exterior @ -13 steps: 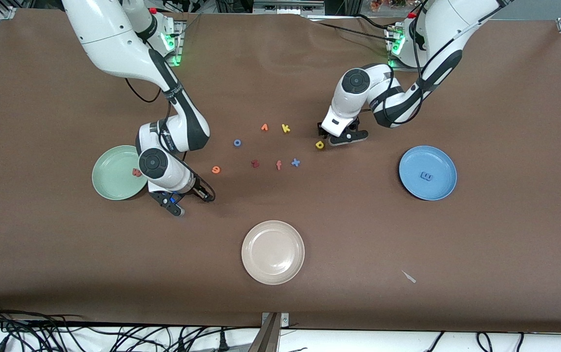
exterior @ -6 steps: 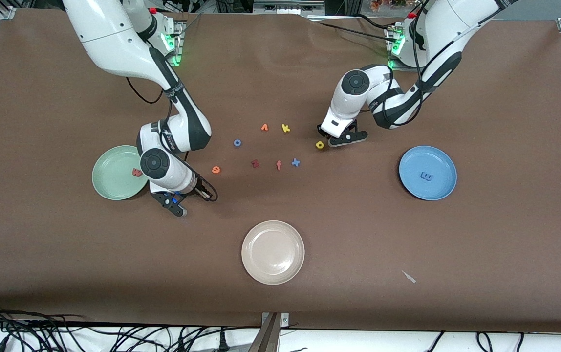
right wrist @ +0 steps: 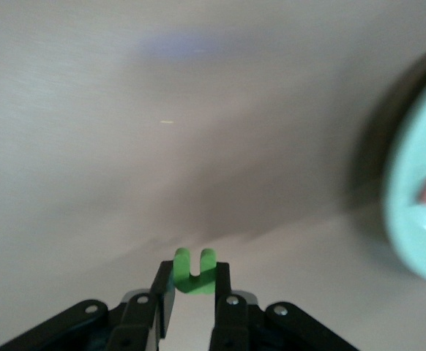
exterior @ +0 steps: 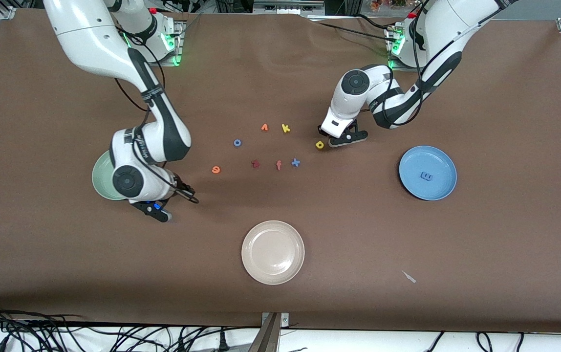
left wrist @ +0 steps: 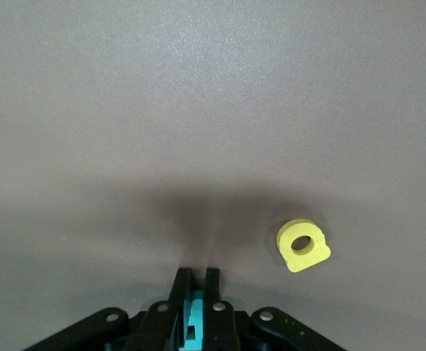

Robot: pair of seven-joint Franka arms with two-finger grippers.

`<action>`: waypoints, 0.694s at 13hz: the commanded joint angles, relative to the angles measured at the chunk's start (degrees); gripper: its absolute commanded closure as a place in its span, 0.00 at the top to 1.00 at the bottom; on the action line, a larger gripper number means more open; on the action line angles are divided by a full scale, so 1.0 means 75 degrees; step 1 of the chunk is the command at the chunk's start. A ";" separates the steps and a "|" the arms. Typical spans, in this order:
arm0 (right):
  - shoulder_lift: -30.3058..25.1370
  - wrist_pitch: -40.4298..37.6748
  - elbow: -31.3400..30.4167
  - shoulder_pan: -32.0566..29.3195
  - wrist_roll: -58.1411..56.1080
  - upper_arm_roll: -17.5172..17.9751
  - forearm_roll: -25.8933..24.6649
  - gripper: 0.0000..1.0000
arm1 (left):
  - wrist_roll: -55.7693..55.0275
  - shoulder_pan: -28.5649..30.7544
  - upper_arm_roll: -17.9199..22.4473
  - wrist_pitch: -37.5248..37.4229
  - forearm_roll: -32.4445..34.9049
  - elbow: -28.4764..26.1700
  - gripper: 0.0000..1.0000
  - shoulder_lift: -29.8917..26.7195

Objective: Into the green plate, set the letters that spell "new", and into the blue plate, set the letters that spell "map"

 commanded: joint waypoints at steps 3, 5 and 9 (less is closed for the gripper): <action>-0.1152 -0.0185 -0.1253 -0.0015 -0.2236 -0.0808 0.0045 0.10 | -0.0279 0.0001 0.0002 -0.0067 0.0268 0.0092 0.00 0.0166; -0.1471 0.0026 -0.1863 -0.0015 -0.2938 -0.1077 0.0010 0.10 | -0.0267 0.0083 -0.0010 -0.0090 0.0233 0.0185 0.00 0.0119; -0.2243 0.1581 -0.3514 -0.0015 -0.4357 -0.1594 0.0021 0.10 | -0.0220 0.0481 -0.0185 -0.0581 0.0012 0.0770 0.00 0.0025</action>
